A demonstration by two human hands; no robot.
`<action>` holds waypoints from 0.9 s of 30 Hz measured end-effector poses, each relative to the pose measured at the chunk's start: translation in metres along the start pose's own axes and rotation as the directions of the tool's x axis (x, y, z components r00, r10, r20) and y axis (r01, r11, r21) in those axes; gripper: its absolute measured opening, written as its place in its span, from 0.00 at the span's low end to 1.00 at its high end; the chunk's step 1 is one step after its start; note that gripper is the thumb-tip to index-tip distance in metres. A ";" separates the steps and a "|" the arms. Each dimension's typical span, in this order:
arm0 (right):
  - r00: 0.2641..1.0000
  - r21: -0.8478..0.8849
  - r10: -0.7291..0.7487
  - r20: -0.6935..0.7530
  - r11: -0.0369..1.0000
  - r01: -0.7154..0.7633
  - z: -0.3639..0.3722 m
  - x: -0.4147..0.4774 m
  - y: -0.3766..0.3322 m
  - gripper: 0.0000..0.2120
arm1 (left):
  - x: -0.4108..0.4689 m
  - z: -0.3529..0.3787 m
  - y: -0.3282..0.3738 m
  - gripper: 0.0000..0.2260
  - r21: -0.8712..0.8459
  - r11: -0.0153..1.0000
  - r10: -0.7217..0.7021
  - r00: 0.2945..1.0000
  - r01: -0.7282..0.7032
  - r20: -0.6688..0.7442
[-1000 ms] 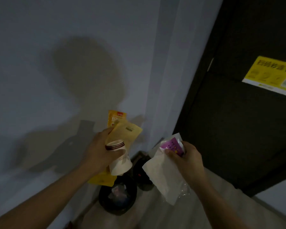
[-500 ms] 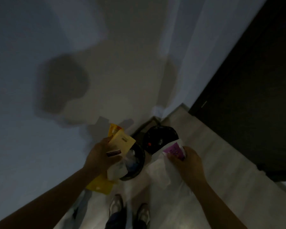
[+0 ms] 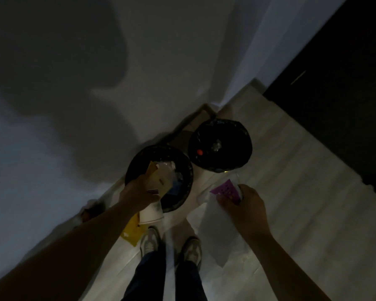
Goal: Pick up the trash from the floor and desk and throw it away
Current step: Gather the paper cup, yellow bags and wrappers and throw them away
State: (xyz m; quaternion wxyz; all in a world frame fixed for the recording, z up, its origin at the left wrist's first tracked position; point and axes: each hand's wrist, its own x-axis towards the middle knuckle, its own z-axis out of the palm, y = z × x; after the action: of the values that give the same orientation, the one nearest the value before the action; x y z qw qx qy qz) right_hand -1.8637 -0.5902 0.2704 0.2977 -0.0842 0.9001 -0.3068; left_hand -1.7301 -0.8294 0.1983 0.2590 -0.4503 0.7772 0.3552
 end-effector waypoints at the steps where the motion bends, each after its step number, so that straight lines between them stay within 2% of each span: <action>1: 1.000 0.003 0.011 0.002 1.000 -0.011 0.009 0.005 0.007 0.10 | 0.013 0.008 -0.003 0.36 -0.010 1.000 0.000 1.000 0.000 0.001; 4: 1.000 -0.005 0.030 0.006 1.000 -0.030 0.033 0.020 0.026 0.11 | 0.049 0.030 -0.012 0.36 -0.040 0.999 0.029 1.000 -0.028 0.005; 10: 0.998 -0.022 0.057 0.012 0.998 -0.057 0.073 0.042 0.051 0.10 | 0.104 0.057 -0.022 0.34 0.068 0.993 0.100 0.995 -0.098 -0.027; 13: 0.998 -0.044 0.066 0.016 0.997 -0.065 0.090 0.049 0.056 0.12 | 0.118 0.061 -0.026 0.36 0.114 0.990 0.089 0.996 -0.089 0.011; 16: 0.997 -0.050 0.076 0.032 0.996 -0.075 0.106 0.053 0.057 0.13 | 0.119 0.062 -0.027 0.31 0.127 0.982 0.142 0.990 -0.142 0.007; 18: 0.996 -0.055 0.076 0.051 0.996 -0.074 0.116 0.055 0.054 0.13 | 0.113 0.059 -0.032 0.28 0.074 0.979 0.192 0.981 -0.192 0.004; 20: 0.996 -0.063 0.066 0.060 0.996 -0.063 0.125 0.058 0.048 0.14 | 0.105 0.054 -0.042 0.25 0.055 0.984 0.167 0.985 -0.169 0.030; 24: 0.998 -0.091 0.022 0.058 0.996 -0.017 0.145 0.066 0.030 0.13 | 0.092 0.040 -0.069 0.18 0.156 0.983 0.093 0.994 -0.101 0.061; 27: 0.997 -0.123 0.004 0.079 0.992 0.006 0.168 0.076 0.012 0.13 | 0.083 0.031 -0.095 0.13 0.205 0.970 0.119 0.989 -0.135 0.089</action>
State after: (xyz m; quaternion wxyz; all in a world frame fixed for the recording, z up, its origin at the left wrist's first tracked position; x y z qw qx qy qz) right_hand -1.8260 -0.6899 0.1199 0.3274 -0.1148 0.9047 -0.2472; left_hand -1.6816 -0.8805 0.0889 0.3112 -0.3561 0.8271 0.3037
